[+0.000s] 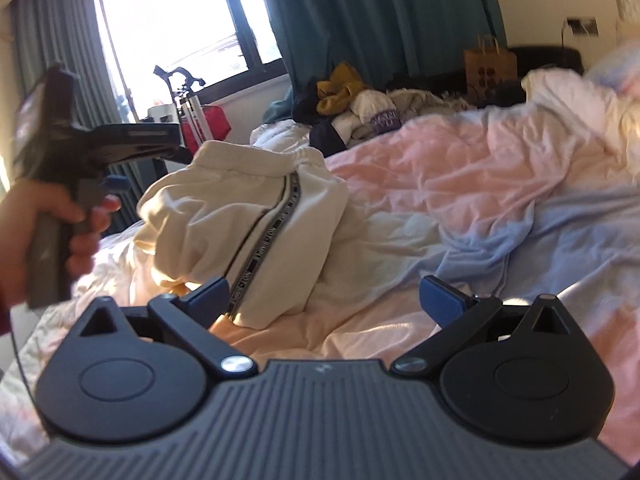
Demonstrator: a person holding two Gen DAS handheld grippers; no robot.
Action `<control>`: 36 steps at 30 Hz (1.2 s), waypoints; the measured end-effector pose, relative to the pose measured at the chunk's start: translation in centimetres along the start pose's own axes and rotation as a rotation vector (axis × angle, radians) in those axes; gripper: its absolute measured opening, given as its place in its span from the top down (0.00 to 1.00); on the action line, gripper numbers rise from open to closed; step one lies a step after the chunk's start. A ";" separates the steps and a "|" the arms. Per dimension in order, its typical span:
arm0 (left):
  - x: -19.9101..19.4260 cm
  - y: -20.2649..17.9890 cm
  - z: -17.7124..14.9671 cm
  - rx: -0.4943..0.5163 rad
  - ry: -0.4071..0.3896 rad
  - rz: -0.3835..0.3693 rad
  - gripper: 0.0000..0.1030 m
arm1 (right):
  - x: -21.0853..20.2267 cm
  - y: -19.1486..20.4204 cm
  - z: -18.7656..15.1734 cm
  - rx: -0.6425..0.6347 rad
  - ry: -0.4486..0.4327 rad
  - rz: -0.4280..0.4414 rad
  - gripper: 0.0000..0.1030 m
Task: Fold clothes
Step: 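Grasp the sweatpants waistband with the left gripper and lift it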
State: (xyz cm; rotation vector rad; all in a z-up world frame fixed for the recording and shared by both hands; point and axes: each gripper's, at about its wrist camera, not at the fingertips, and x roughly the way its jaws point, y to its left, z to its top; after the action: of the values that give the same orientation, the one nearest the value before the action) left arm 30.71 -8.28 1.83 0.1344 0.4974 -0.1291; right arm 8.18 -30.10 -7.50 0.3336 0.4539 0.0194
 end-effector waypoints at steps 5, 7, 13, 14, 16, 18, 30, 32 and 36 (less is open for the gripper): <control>5.6 -1.0 1.5 0.072 0.072 -0.041 0.14 | 2.6 -1.0 -0.6 0.036 0.025 0.007 0.00; 6.4 -1.5 1.8 0.100 0.058 -0.035 0.16 | 3.3 -1.2 -0.9 0.048 0.036 0.003 0.00; 7.0 -2.6 1.6 0.122 0.043 -0.021 0.49 | 4.0 -0.7 -1.6 0.037 0.043 0.011 0.00; 6.5 -2.5 1.5 0.111 0.035 -0.021 0.54 | 4.0 -0.6 -1.7 0.028 0.037 0.011 0.00; 5.5 -2.1 1.4 0.088 0.034 -0.015 0.64 | 4.2 -0.5 -1.9 0.017 0.050 0.007 0.00; 3.7 -1.7 1.2 0.073 0.020 -0.015 0.74 | 4.4 -0.4 -2.0 0.011 0.061 0.005 0.00; -16.7 4.6 -7.2 -0.046 -0.105 -0.082 0.79 | 3.1 0.5 -1.9 -0.030 0.052 0.006 0.00; -19.4 5.6 -9.1 -0.073 -0.092 -0.091 0.79 | 2.4 0.5 -1.8 0.000 0.052 0.030 0.00; -22.4 6.6 -13.5 -0.112 -0.033 -0.116 0.79 | 0.1 1.6 -1.8 -0.010 0.008 0.073 0.00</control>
State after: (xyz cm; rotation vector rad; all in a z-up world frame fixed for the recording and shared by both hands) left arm 5.88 2.38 1.51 -0.0059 0.4782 -0.2162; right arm 7.56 -27.99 -8.50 0.3398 0.4496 0.0938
